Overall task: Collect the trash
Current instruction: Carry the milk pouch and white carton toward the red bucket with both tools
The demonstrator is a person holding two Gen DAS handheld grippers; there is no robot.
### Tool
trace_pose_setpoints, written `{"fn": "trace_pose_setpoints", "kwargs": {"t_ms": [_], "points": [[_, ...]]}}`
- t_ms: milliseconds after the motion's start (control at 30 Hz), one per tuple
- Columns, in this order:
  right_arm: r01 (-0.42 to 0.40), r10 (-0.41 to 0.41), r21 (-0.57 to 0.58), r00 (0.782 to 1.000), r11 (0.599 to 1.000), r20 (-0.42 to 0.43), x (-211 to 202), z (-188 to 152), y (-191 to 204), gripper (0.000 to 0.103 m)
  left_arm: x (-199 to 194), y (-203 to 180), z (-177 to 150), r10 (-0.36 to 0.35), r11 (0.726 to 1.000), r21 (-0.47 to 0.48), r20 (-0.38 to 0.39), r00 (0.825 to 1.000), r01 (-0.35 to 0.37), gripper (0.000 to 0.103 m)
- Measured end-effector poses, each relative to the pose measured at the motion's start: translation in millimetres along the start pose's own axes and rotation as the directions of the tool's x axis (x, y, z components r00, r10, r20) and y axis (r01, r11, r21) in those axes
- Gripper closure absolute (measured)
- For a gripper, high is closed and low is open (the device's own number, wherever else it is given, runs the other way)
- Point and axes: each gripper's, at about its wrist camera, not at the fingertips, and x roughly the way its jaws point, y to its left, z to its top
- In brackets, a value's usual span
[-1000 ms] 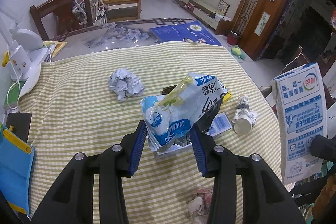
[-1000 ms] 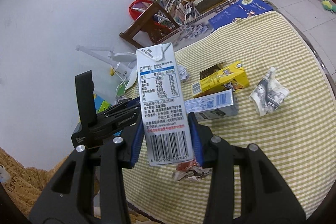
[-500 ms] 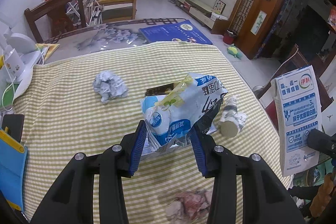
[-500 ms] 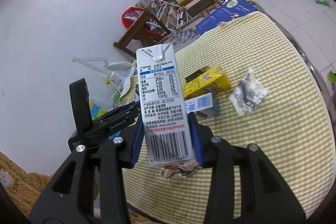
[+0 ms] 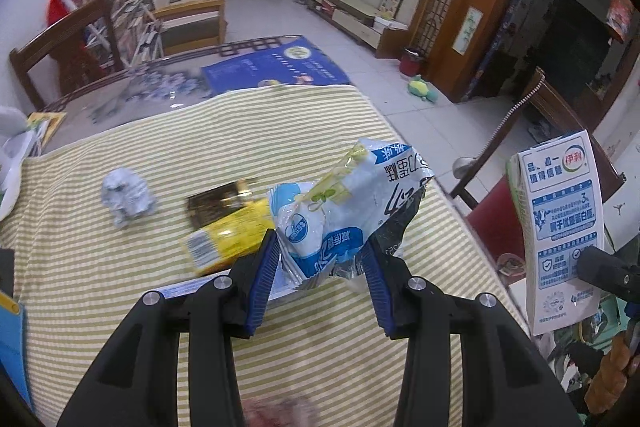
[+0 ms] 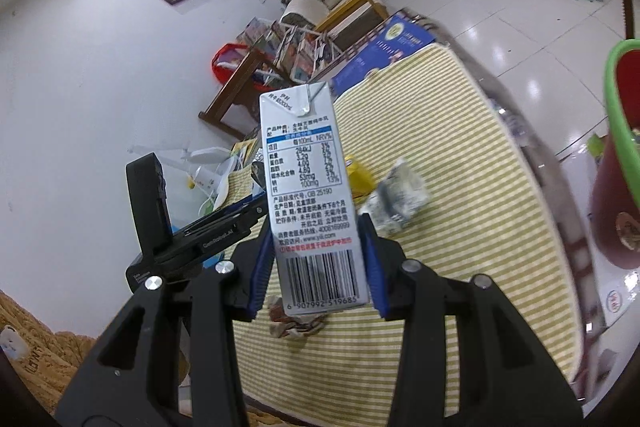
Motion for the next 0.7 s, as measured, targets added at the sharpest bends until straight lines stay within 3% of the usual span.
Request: {"fn": "trace_pose_setpoints", "kwargs": {"t_ms": [700], "points": [[0.037,-0.049,0.117,0.994,0.992,0.101,-97,32,-115,0.063,38,-148,23,-0.077,0.993,0.091,-0.012,0.997,0.078,0.063]]}}
